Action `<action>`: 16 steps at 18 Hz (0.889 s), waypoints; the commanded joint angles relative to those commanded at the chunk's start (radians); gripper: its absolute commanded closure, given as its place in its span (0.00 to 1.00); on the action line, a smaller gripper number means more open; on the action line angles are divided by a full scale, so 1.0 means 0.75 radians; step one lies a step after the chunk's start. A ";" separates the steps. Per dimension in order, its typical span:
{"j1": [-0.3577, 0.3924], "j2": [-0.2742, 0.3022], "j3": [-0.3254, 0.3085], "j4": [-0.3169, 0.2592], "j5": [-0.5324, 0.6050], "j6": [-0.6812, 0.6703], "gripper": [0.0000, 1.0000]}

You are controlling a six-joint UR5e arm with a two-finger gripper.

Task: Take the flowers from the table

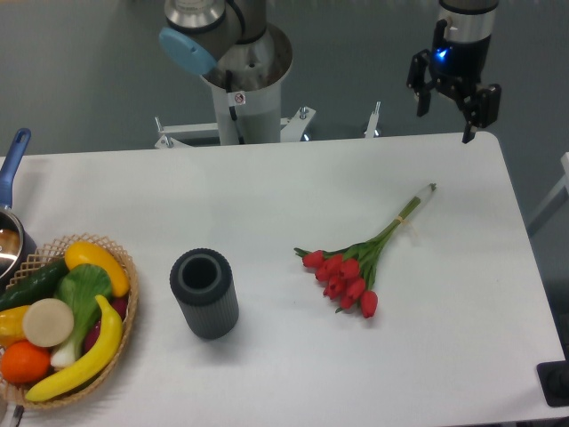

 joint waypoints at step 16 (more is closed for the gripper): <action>-0.022 -0.022 -0.080 0.092 -0.084 -0.286 0.00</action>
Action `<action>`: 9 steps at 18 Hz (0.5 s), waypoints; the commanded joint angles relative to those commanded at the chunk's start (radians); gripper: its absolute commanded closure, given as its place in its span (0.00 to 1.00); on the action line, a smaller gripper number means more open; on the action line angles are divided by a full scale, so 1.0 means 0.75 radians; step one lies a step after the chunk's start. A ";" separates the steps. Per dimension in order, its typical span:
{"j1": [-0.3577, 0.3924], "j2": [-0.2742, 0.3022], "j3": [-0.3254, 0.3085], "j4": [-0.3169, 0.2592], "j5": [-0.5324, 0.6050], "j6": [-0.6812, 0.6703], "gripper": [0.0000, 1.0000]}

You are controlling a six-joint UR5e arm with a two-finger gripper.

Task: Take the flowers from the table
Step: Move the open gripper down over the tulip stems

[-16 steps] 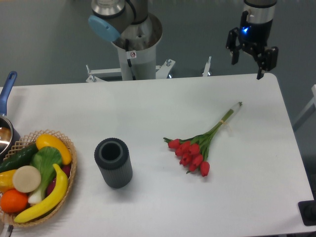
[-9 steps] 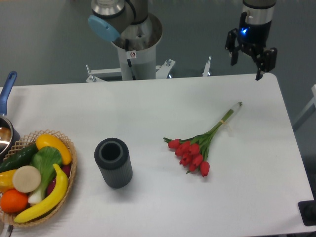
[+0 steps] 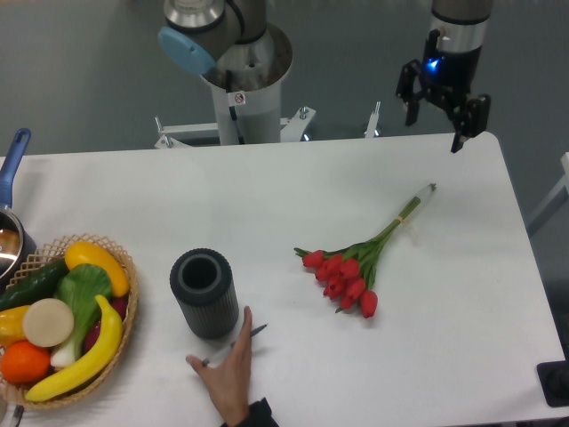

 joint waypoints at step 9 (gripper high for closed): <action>-0.096 -0.172 -0.045 0.112 0.002 -0.050 0.00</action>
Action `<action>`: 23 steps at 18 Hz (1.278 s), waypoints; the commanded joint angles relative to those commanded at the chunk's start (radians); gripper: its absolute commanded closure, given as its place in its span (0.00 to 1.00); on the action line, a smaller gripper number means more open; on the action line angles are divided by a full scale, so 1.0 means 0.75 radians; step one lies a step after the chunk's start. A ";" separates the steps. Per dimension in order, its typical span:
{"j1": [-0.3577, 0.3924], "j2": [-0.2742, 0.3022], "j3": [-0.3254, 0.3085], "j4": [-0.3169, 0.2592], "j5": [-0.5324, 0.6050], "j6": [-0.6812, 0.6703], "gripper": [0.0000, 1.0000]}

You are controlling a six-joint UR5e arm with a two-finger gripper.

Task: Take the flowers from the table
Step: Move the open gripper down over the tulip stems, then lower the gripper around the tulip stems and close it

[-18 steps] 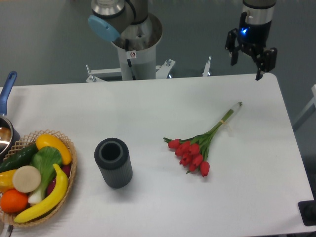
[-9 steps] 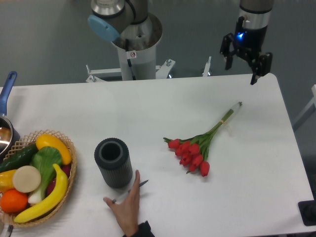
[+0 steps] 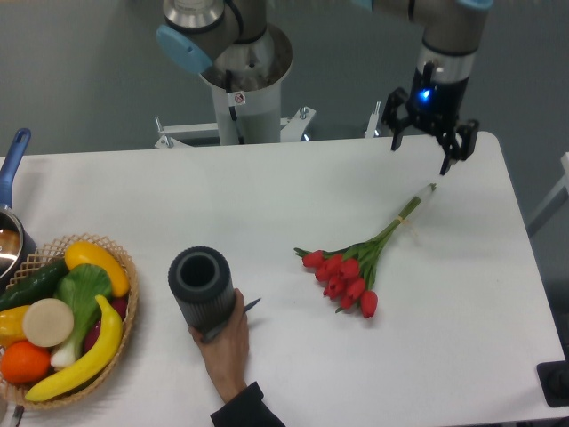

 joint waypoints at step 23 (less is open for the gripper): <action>-0.074 -0.317 -0.021 0.219 0.014 -0.027 0.00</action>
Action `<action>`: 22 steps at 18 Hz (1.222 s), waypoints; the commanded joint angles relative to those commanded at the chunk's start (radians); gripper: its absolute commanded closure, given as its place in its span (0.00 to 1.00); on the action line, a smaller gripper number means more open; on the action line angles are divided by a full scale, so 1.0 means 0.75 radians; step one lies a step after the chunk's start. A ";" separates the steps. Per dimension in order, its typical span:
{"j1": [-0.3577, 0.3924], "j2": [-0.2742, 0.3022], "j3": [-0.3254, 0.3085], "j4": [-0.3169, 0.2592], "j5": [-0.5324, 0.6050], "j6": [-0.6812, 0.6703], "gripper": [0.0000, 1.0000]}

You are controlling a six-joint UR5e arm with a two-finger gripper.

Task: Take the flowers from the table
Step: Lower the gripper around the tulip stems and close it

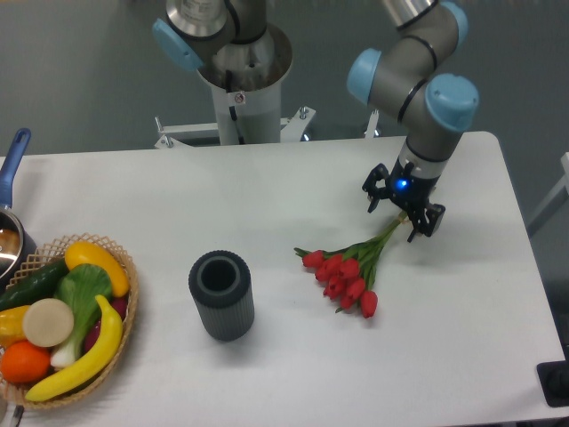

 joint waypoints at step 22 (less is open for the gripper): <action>-0.022 -0.018 -0.031 0.004 0.125 -0.008 0.45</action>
